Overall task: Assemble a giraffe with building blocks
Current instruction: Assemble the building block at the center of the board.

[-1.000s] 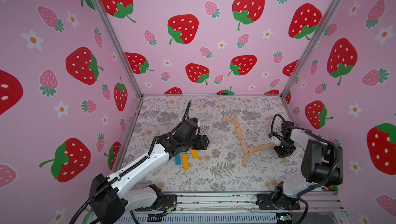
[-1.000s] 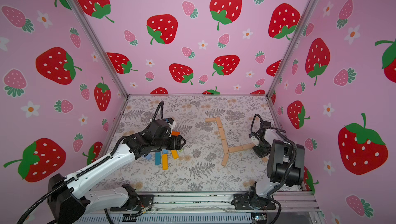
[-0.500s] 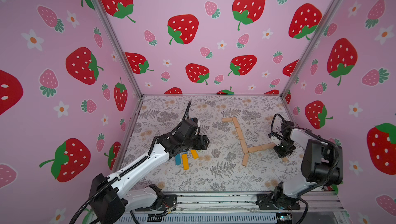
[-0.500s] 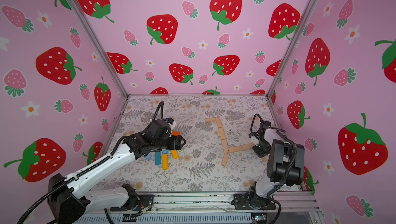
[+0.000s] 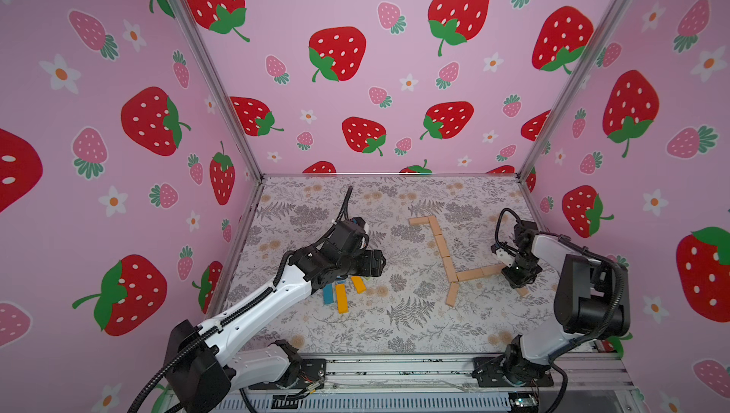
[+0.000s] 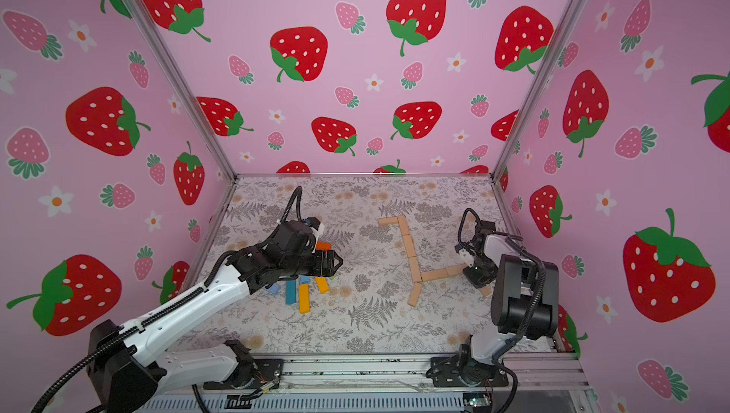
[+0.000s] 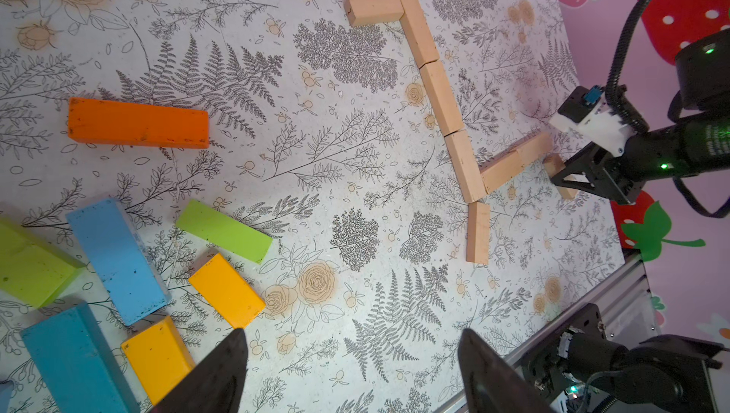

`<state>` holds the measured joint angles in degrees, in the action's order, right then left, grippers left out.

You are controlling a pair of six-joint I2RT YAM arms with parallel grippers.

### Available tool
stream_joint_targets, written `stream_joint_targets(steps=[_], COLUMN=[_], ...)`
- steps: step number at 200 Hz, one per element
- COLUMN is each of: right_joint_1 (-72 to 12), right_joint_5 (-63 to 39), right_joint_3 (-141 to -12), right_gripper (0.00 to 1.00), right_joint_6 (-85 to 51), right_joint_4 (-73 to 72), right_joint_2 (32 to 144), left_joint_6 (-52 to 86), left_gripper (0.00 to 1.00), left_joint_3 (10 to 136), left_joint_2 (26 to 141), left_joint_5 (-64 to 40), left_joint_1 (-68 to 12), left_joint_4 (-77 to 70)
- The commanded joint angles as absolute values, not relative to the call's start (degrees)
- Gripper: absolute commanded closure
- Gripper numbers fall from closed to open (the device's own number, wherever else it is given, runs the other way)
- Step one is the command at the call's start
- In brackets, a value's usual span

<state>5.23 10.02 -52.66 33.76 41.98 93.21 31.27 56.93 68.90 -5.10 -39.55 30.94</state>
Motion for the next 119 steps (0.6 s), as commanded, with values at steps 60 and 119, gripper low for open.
stream_joint_targets(steps=[60,119], right_joint_1=[4.64,4.46], right_joint_5=[9.35,9.79], right_joint_3=[-53.94,-54.53], right_gripper=[0.85,0.83], right_joint_6=[34.72,34.33], right_joint_4=[43.93,43.94], right_joint_2=[94.37,94.90], left_joint_6=[30.76,30.76], left_gripper=[0.15,0.15], left_joint_3=[56.78,56.78], left_joint_2=[68.73,68.66], left_joint_5=[-4.83,-4.75], left_joint_1=[-39.74,-39.77], left_joint_4=[30.41,30.41])
